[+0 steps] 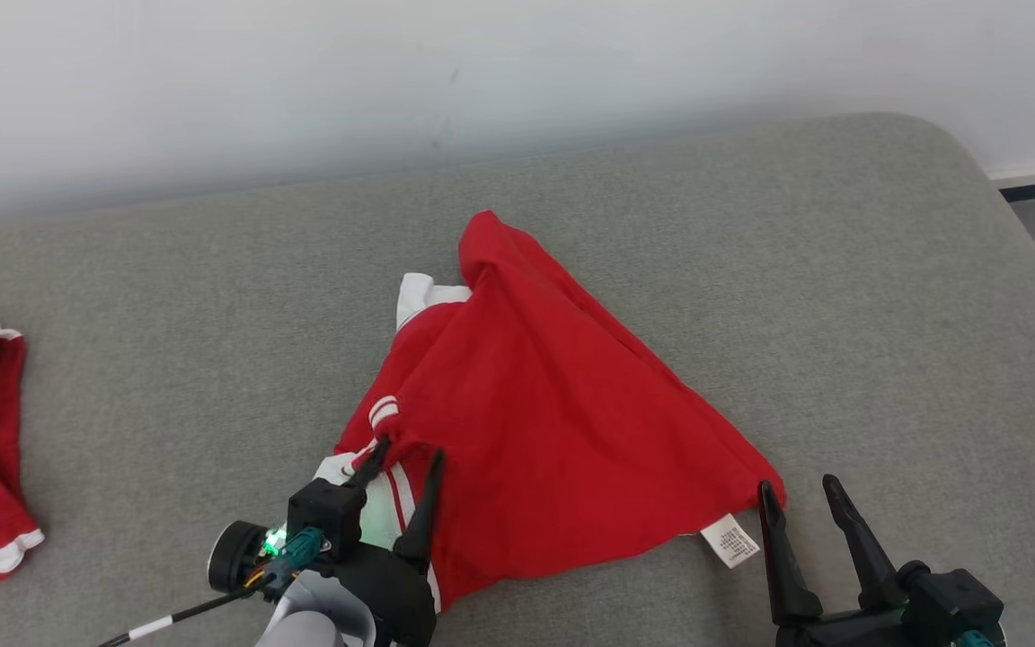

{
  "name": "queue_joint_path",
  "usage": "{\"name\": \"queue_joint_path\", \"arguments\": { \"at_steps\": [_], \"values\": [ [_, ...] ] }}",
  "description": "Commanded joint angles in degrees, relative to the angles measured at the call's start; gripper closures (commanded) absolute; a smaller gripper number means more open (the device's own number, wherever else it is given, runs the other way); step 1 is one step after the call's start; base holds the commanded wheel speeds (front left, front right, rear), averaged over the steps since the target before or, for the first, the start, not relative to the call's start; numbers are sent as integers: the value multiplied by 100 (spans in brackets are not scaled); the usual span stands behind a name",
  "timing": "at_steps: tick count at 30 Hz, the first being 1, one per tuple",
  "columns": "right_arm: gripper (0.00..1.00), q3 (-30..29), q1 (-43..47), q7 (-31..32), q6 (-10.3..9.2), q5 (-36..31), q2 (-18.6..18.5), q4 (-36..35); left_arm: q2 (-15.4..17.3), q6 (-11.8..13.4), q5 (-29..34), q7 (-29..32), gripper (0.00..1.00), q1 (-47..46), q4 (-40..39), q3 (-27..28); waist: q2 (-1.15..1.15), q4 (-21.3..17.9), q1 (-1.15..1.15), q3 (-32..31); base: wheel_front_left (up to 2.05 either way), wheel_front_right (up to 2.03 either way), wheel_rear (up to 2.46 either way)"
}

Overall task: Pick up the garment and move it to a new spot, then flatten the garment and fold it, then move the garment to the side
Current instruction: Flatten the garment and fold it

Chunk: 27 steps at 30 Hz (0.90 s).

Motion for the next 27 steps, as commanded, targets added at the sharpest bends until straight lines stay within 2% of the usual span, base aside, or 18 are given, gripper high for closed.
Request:
{"name": "queue_joint_path", "arguments": {
  "at_steps": [1,4,9,13,17,20,27],
  "values": [
    [0,-1,51,-1,-14,-13,33,-33,-1,-5,2,-59,0,-61,13,14,0,161,0,-60,0,0,0],
    [0,-29,108,-1,-14,11,36,-60,10,56,-68,-137,0,43,-219,149,0,334,0,-124,0,0,0],
    [0,-38,180,-1,-14,26,56,-134,299,228,-39,-161,0,462,-986,410,0,570,0,-188,0,0,0],
    [0,-38,199,-1,-14,11,65,-284,513,438,-119,-163,0,965,-1575,676,0,632,0,-190,0,0,0],
    [0,-28,195,-1,-14,-28,91,-438,677,584,-220,-26,0,1372,-1749,828,0,603,0,-150,0,0,0],
    [0,5,155,-1,-14,-44,97,-506,773,532,-267,69,0,1552,-1637,817,0,525,0,-129,0,0,0],
    [0,47,128,-1,-14,-44,85,-525,699,352,-305,255,0,1456,-1116,580,0,332,0,-147,0,0,0]
  ]
}}
